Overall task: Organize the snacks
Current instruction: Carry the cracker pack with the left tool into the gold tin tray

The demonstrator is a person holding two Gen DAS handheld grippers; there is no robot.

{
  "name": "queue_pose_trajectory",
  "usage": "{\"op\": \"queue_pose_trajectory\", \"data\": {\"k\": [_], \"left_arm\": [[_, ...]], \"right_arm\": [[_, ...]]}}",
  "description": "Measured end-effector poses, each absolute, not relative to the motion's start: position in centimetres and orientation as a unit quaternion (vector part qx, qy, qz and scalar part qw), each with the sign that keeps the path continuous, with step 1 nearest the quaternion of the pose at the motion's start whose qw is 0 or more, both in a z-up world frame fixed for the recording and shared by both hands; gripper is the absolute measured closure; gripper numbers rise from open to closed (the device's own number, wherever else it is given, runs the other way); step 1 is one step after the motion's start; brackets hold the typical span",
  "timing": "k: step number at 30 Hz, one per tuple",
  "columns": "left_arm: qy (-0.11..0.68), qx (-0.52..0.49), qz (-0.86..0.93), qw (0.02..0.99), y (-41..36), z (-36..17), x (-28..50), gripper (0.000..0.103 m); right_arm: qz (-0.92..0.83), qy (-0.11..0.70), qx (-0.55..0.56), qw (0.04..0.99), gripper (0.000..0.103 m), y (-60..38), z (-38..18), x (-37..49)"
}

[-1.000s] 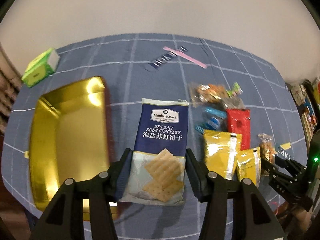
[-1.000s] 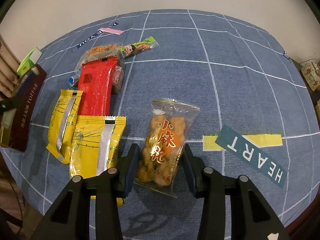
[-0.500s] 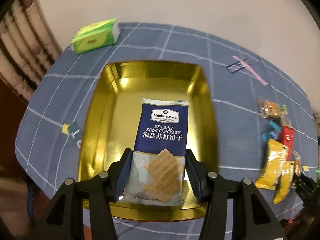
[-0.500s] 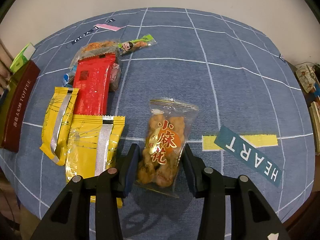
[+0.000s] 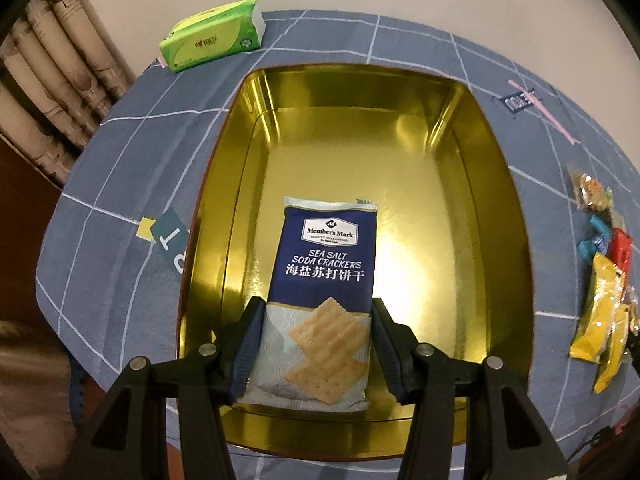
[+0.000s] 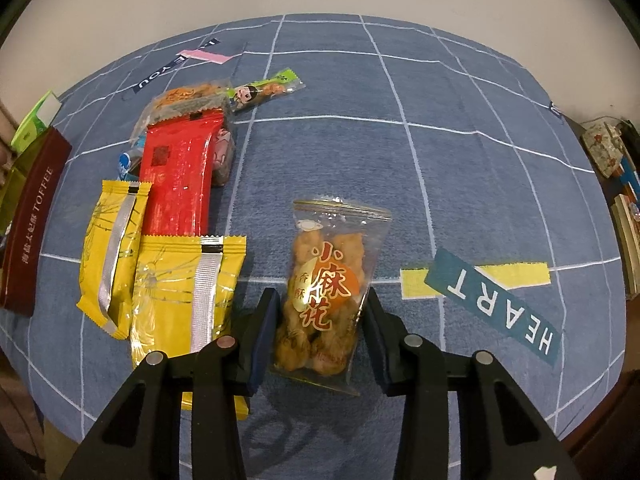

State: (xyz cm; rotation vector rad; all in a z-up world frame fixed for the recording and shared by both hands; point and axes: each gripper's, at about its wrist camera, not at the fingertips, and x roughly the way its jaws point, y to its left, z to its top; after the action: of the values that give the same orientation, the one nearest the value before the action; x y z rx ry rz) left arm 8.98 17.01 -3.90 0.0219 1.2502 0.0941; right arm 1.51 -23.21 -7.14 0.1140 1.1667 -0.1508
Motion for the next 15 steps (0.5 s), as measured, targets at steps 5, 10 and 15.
{"op": "queue_pose_trajectory", "data": {"k": [5, 10, 15], "left_arm": [[0.592, 0.01, 0.047, 0.805, 17.19, -4.44, 9.18, 0.049], [0.598, 0.007, 0.051, 0.8, 17.53, -4.67, 9.01, 0.049], [0.601, -0.001, 0.052, 0.798, 17.94, -4.54, 9.12, 0.049]], "right_arm": [[-0.076, 0.546, 0.048, 0.833, 0.069, -23.0, -6.75, 1.35], [-0.08, 0.546, 0.05, 0.832, 0.069, -22.98, -6.79, 1.33], [-0.083, 0.543, 0.053, 0.834, 0.069, -22.86, -6.52, 1.27]]}}
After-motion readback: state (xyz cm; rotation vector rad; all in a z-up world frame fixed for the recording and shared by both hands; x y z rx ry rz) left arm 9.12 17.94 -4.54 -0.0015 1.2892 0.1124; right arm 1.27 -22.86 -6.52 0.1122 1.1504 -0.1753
